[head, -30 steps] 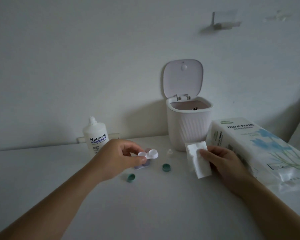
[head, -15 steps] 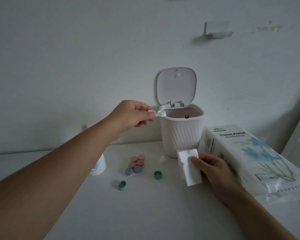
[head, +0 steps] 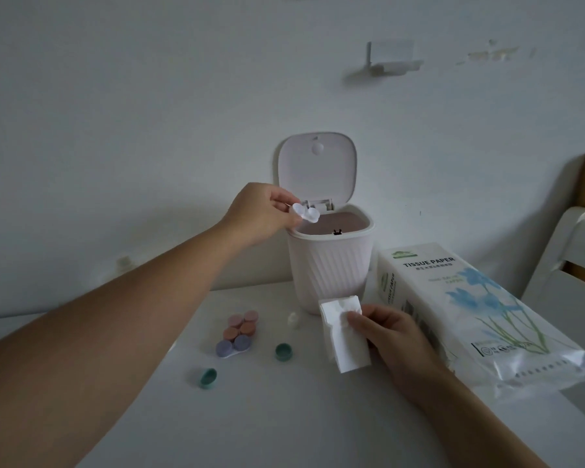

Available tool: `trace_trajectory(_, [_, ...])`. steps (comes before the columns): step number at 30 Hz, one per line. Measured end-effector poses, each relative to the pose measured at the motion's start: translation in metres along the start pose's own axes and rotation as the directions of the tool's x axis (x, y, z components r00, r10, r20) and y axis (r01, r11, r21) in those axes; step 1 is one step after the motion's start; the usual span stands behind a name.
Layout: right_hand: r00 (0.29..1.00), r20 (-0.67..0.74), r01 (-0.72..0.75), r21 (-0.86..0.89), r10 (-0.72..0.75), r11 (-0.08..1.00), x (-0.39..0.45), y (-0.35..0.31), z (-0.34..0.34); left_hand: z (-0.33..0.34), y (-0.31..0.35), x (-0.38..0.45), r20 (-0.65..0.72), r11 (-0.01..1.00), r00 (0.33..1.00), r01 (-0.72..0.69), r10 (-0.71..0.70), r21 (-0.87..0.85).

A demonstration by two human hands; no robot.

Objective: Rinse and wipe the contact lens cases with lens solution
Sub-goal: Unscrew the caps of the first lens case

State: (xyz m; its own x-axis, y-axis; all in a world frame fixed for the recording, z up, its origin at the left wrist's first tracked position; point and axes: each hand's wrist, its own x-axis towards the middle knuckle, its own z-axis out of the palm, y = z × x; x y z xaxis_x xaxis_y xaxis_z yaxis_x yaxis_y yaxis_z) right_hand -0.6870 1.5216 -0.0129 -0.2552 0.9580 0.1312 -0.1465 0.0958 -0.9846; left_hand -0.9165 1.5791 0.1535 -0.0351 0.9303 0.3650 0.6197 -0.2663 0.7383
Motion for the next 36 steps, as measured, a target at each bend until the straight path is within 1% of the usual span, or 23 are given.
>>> trace_trajectory(2, [1.000, -0.004, -0.004, -0.001, 0.004, 1.000, 0.001, -0.001, 0.001, 0.000, 0.002, 0.004, 0.019, 0.960, 0.981, -0.192, 0.192, 0.205])
trace_trajectory(4, [1.000, -0.004, -0.008, -0.006, 0.008, 1.000, 0.001, -0.001, 0.001, 0.001, 0.004, 0.007, 0.106, 0.856, 0.930, -0.365, 0.351, 0.366])
trace_trajectory(6, [1.000, -0.007, -0.011, -0.007, 0.011, 1.000, 0.000, -0.001, 0.001, 0.000, 0.005, 0.011, 0.239, 0.695, 0.848, -0.526, 0.473, 0.490])
trace_trajectory(8, [1.000, -0.007, -0.008, -0.019, 0.007, 1.000, 0.001, -0.001, 0.000, -0.001, 0.007, 0.015, 0.366, 0.515, 0.755, -0.645, 0.543, 0.565])
trace_trajectory(9, [1.000, -0.006, -0.005, -0.025, 0.005, 1.000, 0.001, -0.002, 0.000, -0.001, 0.008, 0.017, 0.419, 0.423, 0.716, -0.681, 0.559, 0.598])
trace_trajectory(10, [1.000, -0.005, -0.004, -0.027, 0.004, 1.000, 0.001, -0.002, 0.001, -0.001, 0.010, 0.019, 0.462, 0.342, 0.691, -0.697, 0.556, 0.630])
trace_trajectory(11, [1.000, -0.005, -0.005, -0.023, 0.005, 1.000, 0.001, -0.003, 0.001, -0.002, 0.012, 0.020, 0.497, 0.280, 0.681, -0.700, 0.538, 0.657])
trace_trajectory(12, [1.000, -0.006, -0.006, -0.016, 0.006, 1.000, 0.001, -0.003, 0.001, -0.002, 0.014, 0.021, 0.523, 0.235, 0.674, -0.703, 0.521, 0.671])
trace_trajectory(15, [1.000, -0.007, -0.002, -0.005, 0.002, 1.000, -0.001, -0.005, 0.002, -0.003, 0.017, 0.021, 0.566, 0.175, 0.641, -0.727, 0.519, 0.664])
trace_trajectory(18, [1.000, -0.010, -0.001, 0.005, 0.002, 1.000, -0.001, -0.007, 0.002, -0.005, 0.019, 0.018, 0.572, 0.130, 0.605, -0.741, 0.554, 0.658])
trace_trajectory(20, [1.000, -0.019, -0.006, 0.010, 0.006, 1.000, -0.001, -0.007, 0.002, -0.005, 0.021, 0.015, 0.572, 0.067, 0.552, -0.753, 0.607, 0.655])
trace_trajectory(22, [1.000, -0.016, -0.009, 0.012, 0.010, 1.000, -0.001, -0.007, 0.002, -0.006, 0.023, 0.012, 0.578, -0.027, 0.473, -0.758, 0.665, 0.652])
trace_trajectory(24, [1.000, -0.007, -0.010, 0.009, 0.010, 1.000, -0.001, -0.007, 0.002, -0.007, 0.023, 0.011, 0.591, -0.088, 0.428, -0.755, 0.684, 0.649])
trace_trajectory(30, [1.000, 0.006, -0.023, -0.003, 0.023, 1.000, -0.001, -0.008, 0.002, -0.009, 0.025, 0.009, 0.652, -0.175, 0.397, -0.754, 0.646, 0.633])
trace_trajectory(33, [1.000, 0.006, -0.025, -0.019, 0.025, 0.999, -0.001, -0.007, 0.001, -0.006, 0.026, 0.008, 0.696, -0.233, 0.403, -0.742, 0.594, 0.629])
trace_trajectory(36, [0.999, 0.005, -0.036, -0.017, 0.036, 0.999, -0.001, -0.006, 0.001, -0.005, 0.026, 0.008, 0.709, -0.244, 0.416, -0.738, 0.569, 0.629])
